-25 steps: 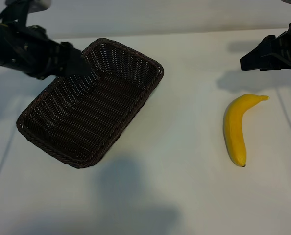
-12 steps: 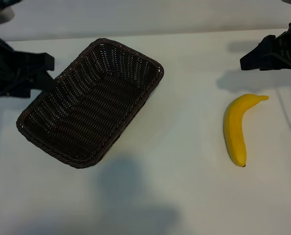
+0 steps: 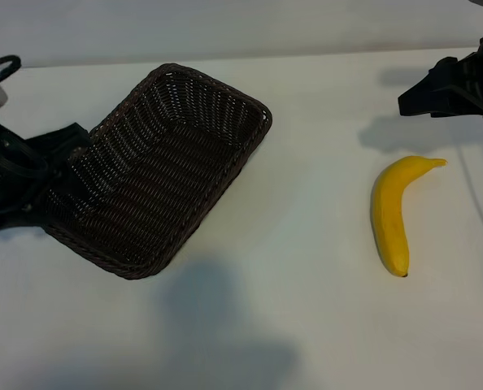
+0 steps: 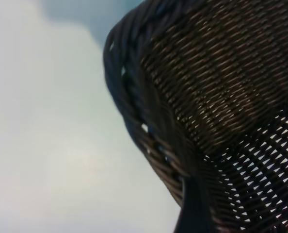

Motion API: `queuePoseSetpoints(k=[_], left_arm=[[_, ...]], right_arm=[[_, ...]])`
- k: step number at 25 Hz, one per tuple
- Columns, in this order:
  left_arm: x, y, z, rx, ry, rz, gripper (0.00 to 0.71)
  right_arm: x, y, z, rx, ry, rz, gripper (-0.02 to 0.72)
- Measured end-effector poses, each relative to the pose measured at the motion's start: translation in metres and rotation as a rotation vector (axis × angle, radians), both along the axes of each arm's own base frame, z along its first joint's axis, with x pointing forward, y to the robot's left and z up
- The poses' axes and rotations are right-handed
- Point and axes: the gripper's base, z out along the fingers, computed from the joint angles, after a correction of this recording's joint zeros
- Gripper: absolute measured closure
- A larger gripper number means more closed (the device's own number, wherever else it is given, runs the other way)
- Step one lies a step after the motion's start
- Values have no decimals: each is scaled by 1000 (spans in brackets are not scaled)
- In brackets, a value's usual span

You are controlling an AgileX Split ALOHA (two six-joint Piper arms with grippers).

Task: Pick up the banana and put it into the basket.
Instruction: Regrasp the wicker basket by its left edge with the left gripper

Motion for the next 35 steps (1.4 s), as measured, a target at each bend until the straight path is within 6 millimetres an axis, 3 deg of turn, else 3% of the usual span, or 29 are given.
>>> queuePoseSetpoints(k=[14, 23, 35], left_arm=[[-8, 2, -2, -24, 154, 333, 164], [-16, -16, -8, 74, 165, 373, 164], [-6, -37, -32, 107, 196, 386, 164]], right_arm=[[2, -1, 0, -2, -7, -23, 164], [2, -1, 0, 3, 1, -34, 164], [2, -1, 0, 5, 3, -39, 164]])
